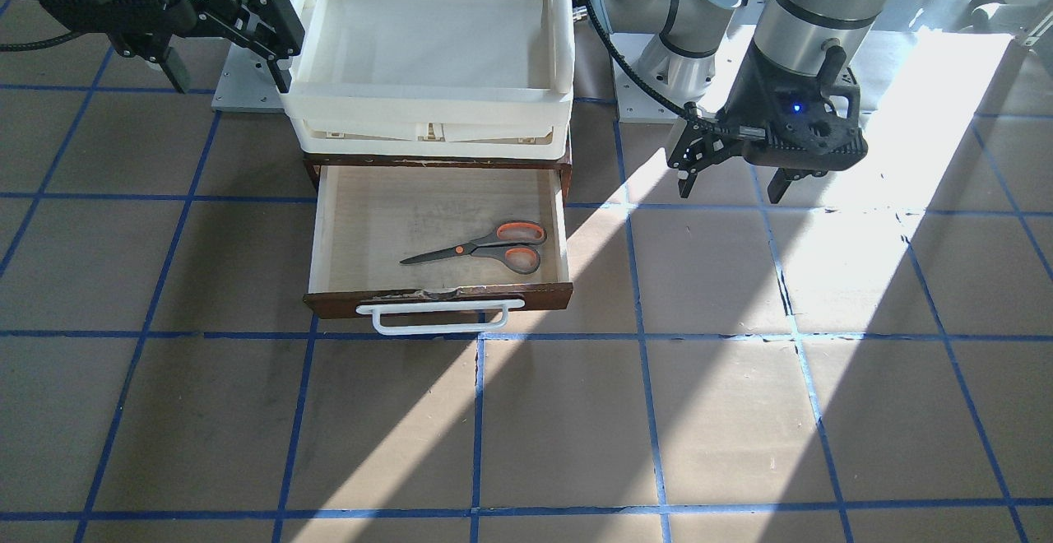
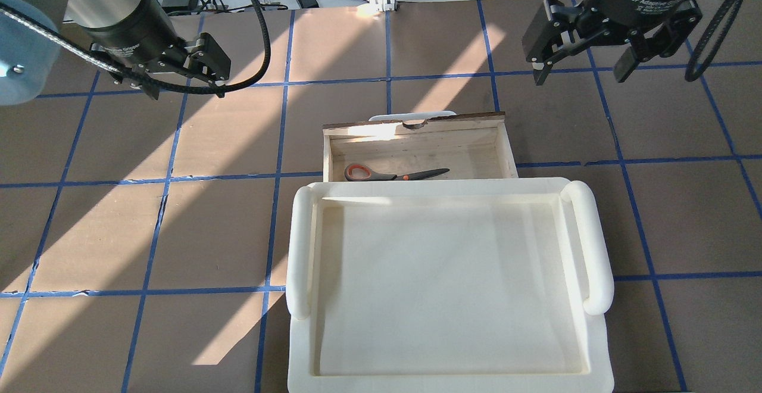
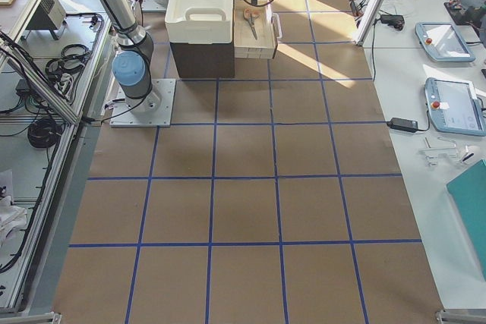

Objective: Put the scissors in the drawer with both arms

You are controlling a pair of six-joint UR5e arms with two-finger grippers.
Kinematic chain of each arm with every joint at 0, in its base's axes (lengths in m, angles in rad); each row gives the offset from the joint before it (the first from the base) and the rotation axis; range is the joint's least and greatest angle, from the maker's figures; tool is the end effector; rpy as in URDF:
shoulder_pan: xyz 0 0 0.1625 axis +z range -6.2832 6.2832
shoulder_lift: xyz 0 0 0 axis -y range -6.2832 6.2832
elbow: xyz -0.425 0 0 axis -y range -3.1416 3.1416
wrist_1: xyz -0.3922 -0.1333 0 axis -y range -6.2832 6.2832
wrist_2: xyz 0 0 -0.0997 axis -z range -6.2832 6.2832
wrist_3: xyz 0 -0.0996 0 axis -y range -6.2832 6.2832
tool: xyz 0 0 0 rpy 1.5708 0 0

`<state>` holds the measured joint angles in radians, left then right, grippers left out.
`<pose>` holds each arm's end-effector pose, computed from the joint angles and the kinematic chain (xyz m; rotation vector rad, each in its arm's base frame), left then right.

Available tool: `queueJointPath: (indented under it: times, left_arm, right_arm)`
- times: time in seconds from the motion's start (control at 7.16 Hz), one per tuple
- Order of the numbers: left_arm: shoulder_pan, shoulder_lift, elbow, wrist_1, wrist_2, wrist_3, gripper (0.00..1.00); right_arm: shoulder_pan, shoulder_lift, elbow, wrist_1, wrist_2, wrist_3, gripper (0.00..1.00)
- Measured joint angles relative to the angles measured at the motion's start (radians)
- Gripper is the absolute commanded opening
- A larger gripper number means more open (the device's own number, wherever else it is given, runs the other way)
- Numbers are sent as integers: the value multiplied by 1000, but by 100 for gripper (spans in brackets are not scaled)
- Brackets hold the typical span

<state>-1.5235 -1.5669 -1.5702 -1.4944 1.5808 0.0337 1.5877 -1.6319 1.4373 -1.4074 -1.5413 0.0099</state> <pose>-0.1086 -0.5037 0.4980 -0.0219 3.1257 -0.1258 0.1440 -0.4592 0.5662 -0.0116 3.1113 -0.0479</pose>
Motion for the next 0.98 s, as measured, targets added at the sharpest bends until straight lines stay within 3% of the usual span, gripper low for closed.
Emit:
queueJointPath:
  times: [0.98]
  left_arm:
    - [25, 49, -10, -67, -9, -12, 100]
  right_arm:
    - [-1, -11, 9, 1, -5, 0, 100]
